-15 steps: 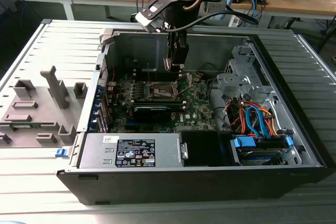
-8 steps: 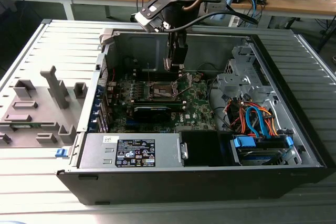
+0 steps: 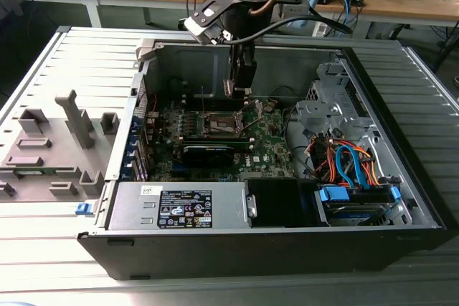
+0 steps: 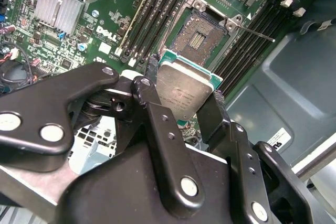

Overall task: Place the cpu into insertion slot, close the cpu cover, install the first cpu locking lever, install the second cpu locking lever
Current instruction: 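Place the cpu into insertion slot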

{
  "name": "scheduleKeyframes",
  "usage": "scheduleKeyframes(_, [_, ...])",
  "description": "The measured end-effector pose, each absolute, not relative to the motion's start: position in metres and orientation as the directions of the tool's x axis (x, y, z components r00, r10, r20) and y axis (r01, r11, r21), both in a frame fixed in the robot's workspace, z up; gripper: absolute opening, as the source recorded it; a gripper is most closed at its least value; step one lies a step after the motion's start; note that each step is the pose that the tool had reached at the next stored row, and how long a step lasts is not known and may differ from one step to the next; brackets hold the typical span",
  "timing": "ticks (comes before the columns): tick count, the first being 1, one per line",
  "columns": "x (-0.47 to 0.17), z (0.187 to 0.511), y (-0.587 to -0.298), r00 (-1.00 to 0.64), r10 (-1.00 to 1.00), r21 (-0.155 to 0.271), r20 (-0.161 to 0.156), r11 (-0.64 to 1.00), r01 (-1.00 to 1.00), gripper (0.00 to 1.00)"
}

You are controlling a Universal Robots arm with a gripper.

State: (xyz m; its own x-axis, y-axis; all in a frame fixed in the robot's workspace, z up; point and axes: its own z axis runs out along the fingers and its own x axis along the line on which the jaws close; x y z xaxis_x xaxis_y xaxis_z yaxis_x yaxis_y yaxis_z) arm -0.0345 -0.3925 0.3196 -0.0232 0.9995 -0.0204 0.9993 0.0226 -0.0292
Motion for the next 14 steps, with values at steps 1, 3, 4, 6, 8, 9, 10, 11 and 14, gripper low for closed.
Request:
scheduleKeyframes(1, [-0.0345, 0.3196, -0.3925, -0.023, 1.0, -0.029, -0.02, 0.023, 0.999, 0.55])
scheduleKeyframes(3, [-0.0345, 0.3194, -0.3925, -0.023, 1.0, -0.029, -0.02, 0.023, 0.999, 0.55])
scheduleKeyframes(4, [-0.0345, 0.3191, -0.3925, -0.023, 1.0, -0.029, -0.02, 0.023, 0.999, 0.55])
scheduleKeyframes(6, [-0.0345, 0.3188, -0.3925, -0.023, 1.0, -0.029, -0.02, 0.023, 0.999, 0.55])
scheduleKeyframes(8, [-0.0345, 0.3184, -0.3925, -0.023, 1.0, -0.029, -0.02, 0.023, 0.999, 0.55])
scheduleKeyframes(9, [-0.0345, 0.3183, -0.3925, -0.023, 1.0, -0.029, -0.02, 0.023, 0.999, 0.55])
scheduleKeyframes(10, [-0.0345, 0.3182, -0.3925, -0.023, 1.0, -0.029, -0.021, 0.023, 0.999, 0.55])
scheduleKeyframes(11, [-0.0345, 0.318, -0.3925, -0.023, 1.0, -0.029, -0.02, 0.023, 0.999, 0.55])
scheduleKeyframes(14, [-0.0345, 0.3173, -0.3925, -0.023, 1.0, -0.029, -0.021, 0.022, 0.999, 0.55])
